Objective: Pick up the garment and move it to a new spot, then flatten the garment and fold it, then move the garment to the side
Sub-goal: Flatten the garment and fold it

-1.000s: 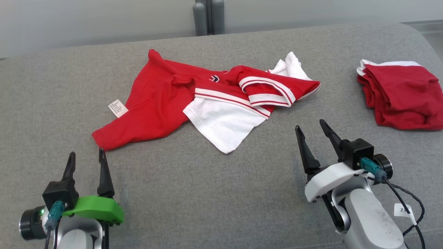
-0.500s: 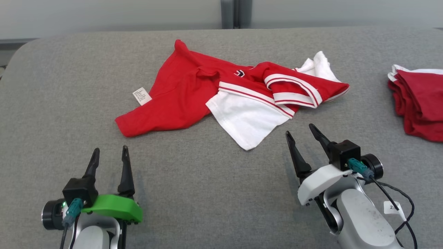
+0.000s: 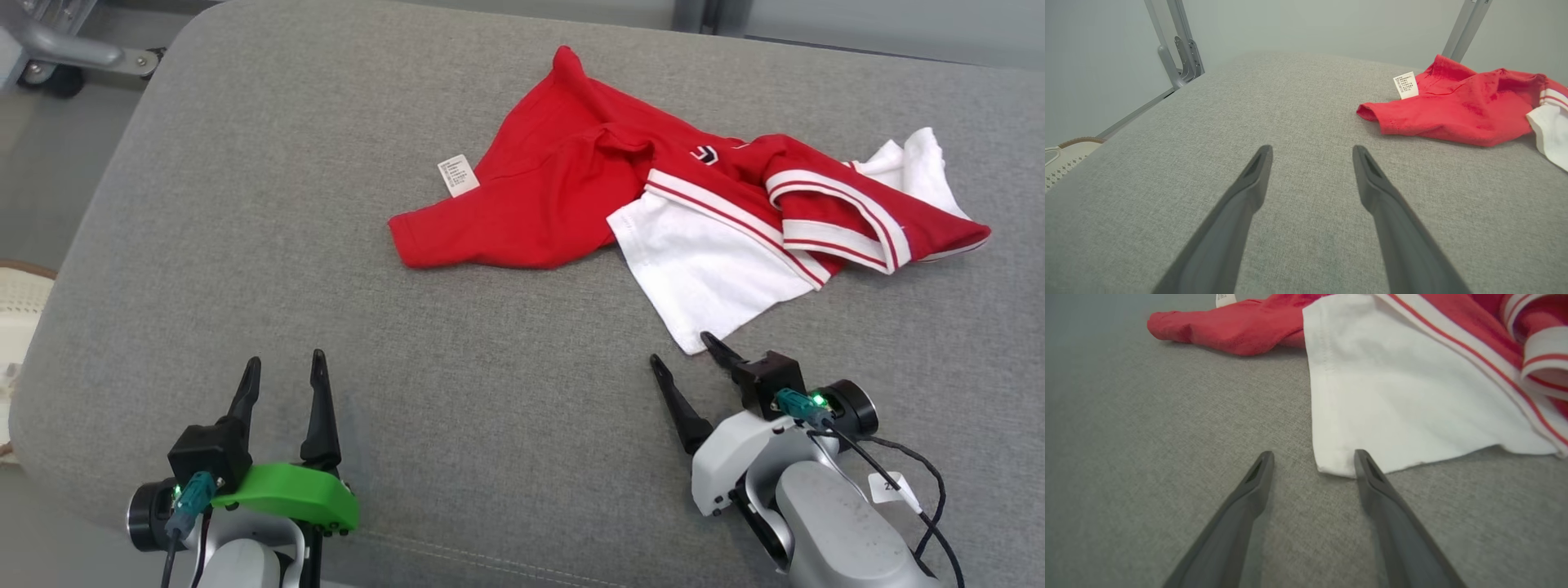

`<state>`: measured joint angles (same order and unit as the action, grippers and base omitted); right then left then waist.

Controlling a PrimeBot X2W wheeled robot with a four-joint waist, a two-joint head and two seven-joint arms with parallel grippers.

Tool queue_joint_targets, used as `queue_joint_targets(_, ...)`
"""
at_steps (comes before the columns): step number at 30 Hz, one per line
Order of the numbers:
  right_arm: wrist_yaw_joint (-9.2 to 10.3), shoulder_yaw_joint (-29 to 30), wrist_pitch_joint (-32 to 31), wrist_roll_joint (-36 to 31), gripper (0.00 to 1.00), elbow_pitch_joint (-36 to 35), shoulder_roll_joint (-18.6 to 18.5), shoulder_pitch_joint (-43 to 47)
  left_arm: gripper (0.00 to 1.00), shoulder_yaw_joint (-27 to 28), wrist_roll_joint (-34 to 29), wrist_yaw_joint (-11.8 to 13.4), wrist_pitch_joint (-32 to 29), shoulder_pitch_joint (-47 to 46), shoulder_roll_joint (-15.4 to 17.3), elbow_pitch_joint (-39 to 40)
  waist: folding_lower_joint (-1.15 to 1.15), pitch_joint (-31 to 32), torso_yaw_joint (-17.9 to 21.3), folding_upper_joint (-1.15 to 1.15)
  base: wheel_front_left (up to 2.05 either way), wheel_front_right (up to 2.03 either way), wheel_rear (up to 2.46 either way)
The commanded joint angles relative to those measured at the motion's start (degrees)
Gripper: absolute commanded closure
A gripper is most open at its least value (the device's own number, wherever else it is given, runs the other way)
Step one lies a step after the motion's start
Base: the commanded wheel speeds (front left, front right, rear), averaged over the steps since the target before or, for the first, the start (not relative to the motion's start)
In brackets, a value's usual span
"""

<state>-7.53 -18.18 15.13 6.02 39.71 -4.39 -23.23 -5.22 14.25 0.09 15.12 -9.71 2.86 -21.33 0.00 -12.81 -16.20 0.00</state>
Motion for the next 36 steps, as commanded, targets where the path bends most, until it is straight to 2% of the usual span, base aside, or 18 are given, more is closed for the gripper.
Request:
queue_joint_targets(1, 0.09, -0.13, 0.0, 0.08, 0.0, 0.92, -0.65, -1.02, 0.0, 0.01, 0.19, 0.42, -0.01, 0.4, 0.1, 0.08, 0.0, -1.1, -1.41, 0.0, 0.0, 0.0, 0.0)
queue_joint_targets(5, 0.09, -0.46, -0.07, -0.84, 0.0, 3.22, -0.89, -2.08, 0.0, -0.15, 0.21, 0.17, -0.01, -0.69, 0.1, 0.31, 0.0, -1.59, -0.97, 0.0, 0.0, 0.0, 0.0)
queue_joint_targets(6, 0.1, -0.18, -0.08, -0.95, 0.07, 3.91, -0.85, -2.44, 0.0, -0.24, 0.15, 0.16, -0.01, -0.92, 0.11, 0.35, 0.0, -1.71, -0.75, 0.0, 0.0, 0.0, 0.0)
queue_joint_targets(7, 0.11, -0.16, -0.11, -1.36, 0.61, 4.52, -0.87, -2.82, 0.0, -0.45, 0.01, 0.03, -0.02, -1.2, 0.1, 0.32, 0.0, -1.8, -0.53, 0.0, 0.0, 0.0, 0.0)
queue_joint_targets(8, 0.11, -0.21, -0.13, -1.45, 1.0, 5.07, -0.8, -3.11, 0.0, -0.65, 0.08, -0.07, -0.01, -1.53, 0.1, 0.34, 0.0, -1.87, -0.29, 0.0, 0.0, 0.0, 0.0)
queue_joint_targets(13, 0.1, -0.25, -0.13, -1.64, 1.0, 6.16, -0.64, -2.93, 0.0, -0.87, -0.08, -0.21, -0.01, -1.7, 0.12, 0.23, 0.0, -1.26, 1.15, 0.0, 0.0, 0.0, 0.0)
queue_joint_targets(18, 0.1, -0.06, -0.12, -1.27, 1.0, 3.41, -1.25, -0.04, 0.0, 0.09, -0.76, -0.47, -0.02, -0.17, 0.13, -0.18, 0.0, 1.06, 4.57, 0.0, 0.0, 0.0, 0.0)
queue_joint_targets(22, 0.12, -2.46, -0.13, -1.28, 1.0, 1.38, -4.73, 4.41, 0.0, 0.81, -0.73, -0.88, -0.01, 0.67, 0.13, -0.51, 0.0, 2.66, 8.71, 0.0, 0.0, 0.0, 0.0)
queue_joint_targets(26, 0.16, -1.37, -0.29, 0.04, 1.0, -0.07, -8.39, 9.16, 0.0, 0.96, -0.48, -0.81, -0.01, 0.6, 0.14, -0.7, 0.0, 3.57, 12.64, 0.0, 0.0, 0.0, 0.0)
queue_joint_targets(31, 0.13, -1.45, -0.34, 1.8, 1.0, -2.22, -10.71, 12.79, 0.0, 1.56, -0.57, -0.72, -0.01, 0.77, 0.14, -1.55, 0.0, 4.15, 17.12, 0.0, 0.0, 0.0, 0.0)
queue_joint_targets(36, 0.12, -2.62, -0.33, 3.14, 1.0, -3.16, -12.21, 15.09, 0.0, 2.23, -0.85, -0.5, -0.02, 0.48, 0.15, -2.67, 0.0, 5.01, 19.61, 0.0, 0.0, 0.0, 0.0)
